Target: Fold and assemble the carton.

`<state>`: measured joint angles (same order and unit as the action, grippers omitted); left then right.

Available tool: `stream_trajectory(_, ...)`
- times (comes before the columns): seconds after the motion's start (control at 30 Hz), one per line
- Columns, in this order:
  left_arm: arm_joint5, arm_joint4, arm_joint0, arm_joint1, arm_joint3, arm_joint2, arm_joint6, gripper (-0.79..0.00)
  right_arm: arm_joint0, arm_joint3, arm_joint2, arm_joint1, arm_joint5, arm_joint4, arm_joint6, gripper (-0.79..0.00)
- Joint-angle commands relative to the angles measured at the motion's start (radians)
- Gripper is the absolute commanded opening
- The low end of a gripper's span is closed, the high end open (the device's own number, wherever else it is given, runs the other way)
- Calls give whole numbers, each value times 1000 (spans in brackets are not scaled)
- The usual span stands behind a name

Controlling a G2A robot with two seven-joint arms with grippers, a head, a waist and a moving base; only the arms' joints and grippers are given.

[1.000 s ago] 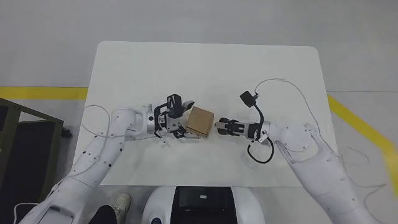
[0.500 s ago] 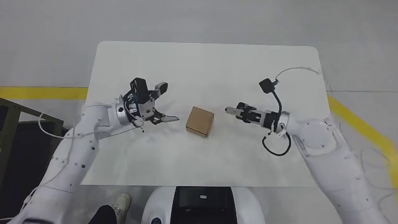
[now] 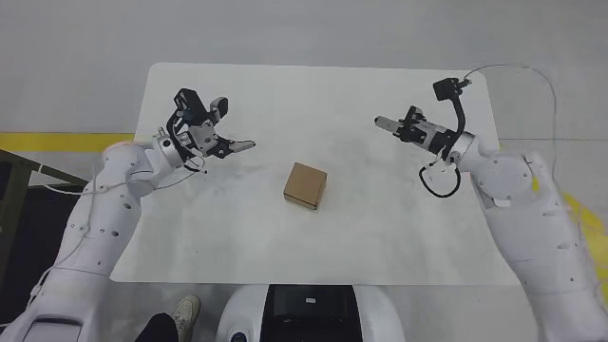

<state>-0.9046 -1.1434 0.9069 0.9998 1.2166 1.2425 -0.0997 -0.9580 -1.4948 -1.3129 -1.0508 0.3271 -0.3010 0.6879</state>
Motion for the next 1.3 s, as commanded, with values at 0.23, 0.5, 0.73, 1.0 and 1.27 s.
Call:
stream_trajectory(0.23, -57, 59, -35, -18, -31, 70, 76, 0, -10, -75, -106, 22, -38, -100, -13, 0)
stream_trajectory(0.5, -63, 105, -50, -23, -16, 84, 120, 0, -39, -136, -180, 37, -54, -126, 6, 0)
stream_trajectory(0.73, -63, 105, -50, -23, -16, 84, 120, -1, -39, -136, -180, 37, -54, -126, 6, 0)
stream_trajectory(1.0, -63, 105, -50, -23, -16, 84, 120, -1, -39, -136, -180, 37, -54, -126, 6, 0)
stream_trajectory(1.27, -63, 105, -50, -23, -16, 84, 120, -1, -39, -136, -180, 37, -54, -126, 6, 0)
